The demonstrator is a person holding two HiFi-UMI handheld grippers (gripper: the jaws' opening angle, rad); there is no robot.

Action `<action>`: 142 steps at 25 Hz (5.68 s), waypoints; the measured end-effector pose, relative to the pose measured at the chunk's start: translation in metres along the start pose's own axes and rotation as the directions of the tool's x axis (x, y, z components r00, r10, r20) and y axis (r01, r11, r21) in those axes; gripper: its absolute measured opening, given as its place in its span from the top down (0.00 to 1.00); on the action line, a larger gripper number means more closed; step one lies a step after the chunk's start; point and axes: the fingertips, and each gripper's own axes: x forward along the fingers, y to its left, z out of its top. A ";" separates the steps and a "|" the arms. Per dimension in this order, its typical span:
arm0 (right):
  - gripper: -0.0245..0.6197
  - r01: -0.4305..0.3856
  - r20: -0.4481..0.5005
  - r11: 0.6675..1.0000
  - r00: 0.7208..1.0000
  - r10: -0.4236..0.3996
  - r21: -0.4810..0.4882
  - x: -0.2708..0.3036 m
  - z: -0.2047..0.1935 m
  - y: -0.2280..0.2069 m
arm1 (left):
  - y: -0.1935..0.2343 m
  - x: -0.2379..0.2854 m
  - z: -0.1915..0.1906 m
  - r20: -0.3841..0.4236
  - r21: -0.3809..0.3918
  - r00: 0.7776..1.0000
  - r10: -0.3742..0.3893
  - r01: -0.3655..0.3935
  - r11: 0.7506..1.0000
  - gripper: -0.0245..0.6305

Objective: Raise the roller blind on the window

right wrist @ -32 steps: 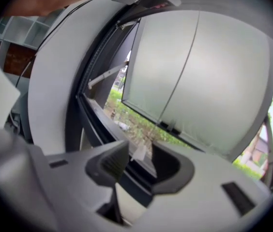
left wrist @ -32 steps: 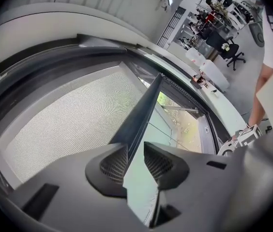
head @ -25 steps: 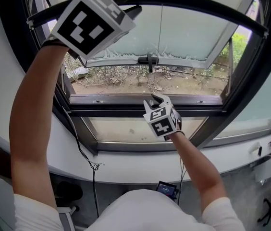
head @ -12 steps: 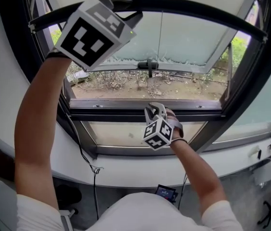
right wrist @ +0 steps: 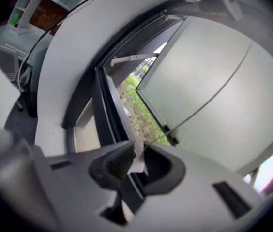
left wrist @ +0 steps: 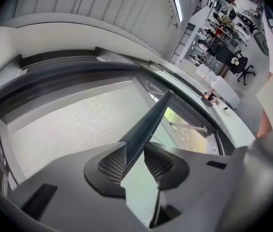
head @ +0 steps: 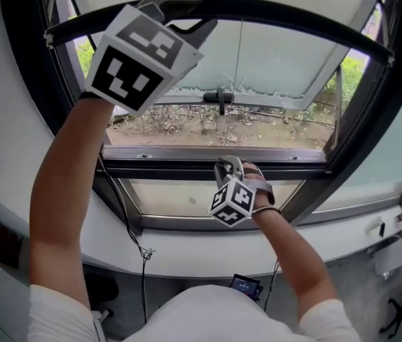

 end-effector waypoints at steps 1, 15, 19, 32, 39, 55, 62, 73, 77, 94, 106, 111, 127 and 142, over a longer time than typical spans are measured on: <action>0.85 -0.002 -0.005 1.000 1.000 0.002 0.001 -0.001 -0.001 0.000 | 0.000 -0.005 0.005 0.033 -0.025 0.999 0.018 -0.017 1.000 0.78; 0.85 0.015 -0.016 1.000 1.000 -0.015 0.025 -0.015 -0.014 -0.001 | -0.093 -0.064 -0.040 0.178 -0.380 0.984 0.026 0.044 0.924 0.78; 0.85 0.019 -0.020 0.999 1.000 -0.019 0.026 -0.017 -0.014 -0.001 | -0.099 -0.071 -0.043 0.193 -0.428 0.980 0.038 0.049 0.903 0.78; 0.85 0.041 -0.020 0.999 0.999 -0.040 0.035 -0.021 -0.017 -0.002 | -0.122 -0.089 -0.065 0.178 -0.527 0.982 0.058 0.046 0.849 0.78; 0.85 0.055 -0.020 0.997 0.998 -0.054 0.048 -0.021 -0.018 -0.003 | -0.126 -0.103 -0.087 0.164 -0.571 0.983 0.084 0.025 0.820 0.78; 0.85 0.105 -0.025 0.990 0.994 -0.103 0.098 -0.026 -0.030 -0.013 | -0.173 -0.132 -0.159 0.077 -0.692 0.996 0.054 0.014 0.722 0.78; 0.85 0.122 -0.012 0.984 0.993 -0.122 0.128 -0.028 -0.030 -0.014 | -0.186 -0.149 -0.187 0.027 -0.740 0.998 0.053 -0.016 0.673 0.79; 0.85 0.155 0.052 0.969 0.984 -0.168 0.193 -0.046 -0.017 -0.031 | -0.206 -0.167 -0.201 -0.002 -0.771 1.000 0.020 -0.014 0.637 0.80; 0.85 0.164 0.071 0.962 0.980 -0.184 0.217 -0.053 -0.011 -0.039 | -0.210 -0.168 -0.201 0.000 -0.778 1.000 0.012 -0.008 0.628 0.80; 0.85 0.215 0.218 0.943 0.937 -0.273 0.255 -0.103 0.038 -0.077 | -0.226 -0.169 -0.193 0.010 -0.790 1.000 -0.023 0.022 0.612 0.80; 0.85 0.232 0.254 0.934 0.919 -0.302 0.273 -0.112 0.052 -0.092 | -0.228 -0.167 -0.194 0.011 -0.791 1.000 -0.023 0.023 0.611 0.80; 0.85 0.251 0.265 0.929 0.909 -0.322 0.271 -0.117 0.057 -0.101 | -0.225 -0.165 -0.193 0.014 -0.790 1.000 -0.018 0.022 0.613 0.80; 0.85 0.283 0.306 0.919 0.880 -0.363 0.275 -0.131 0.077 -0.127 | -0.219 -0.163 -0.186 0.032 -0.790 0.999 -0.012 0.033 0.612 0.80; 0.85 0.305 0.324 0.911 0.863 -0.387 0.276 -0.138 0.085 -0.140 | -0.223 -0.163 -0.187 0.033 -0.790 0.999 -0.026 0.042 0.612 0.80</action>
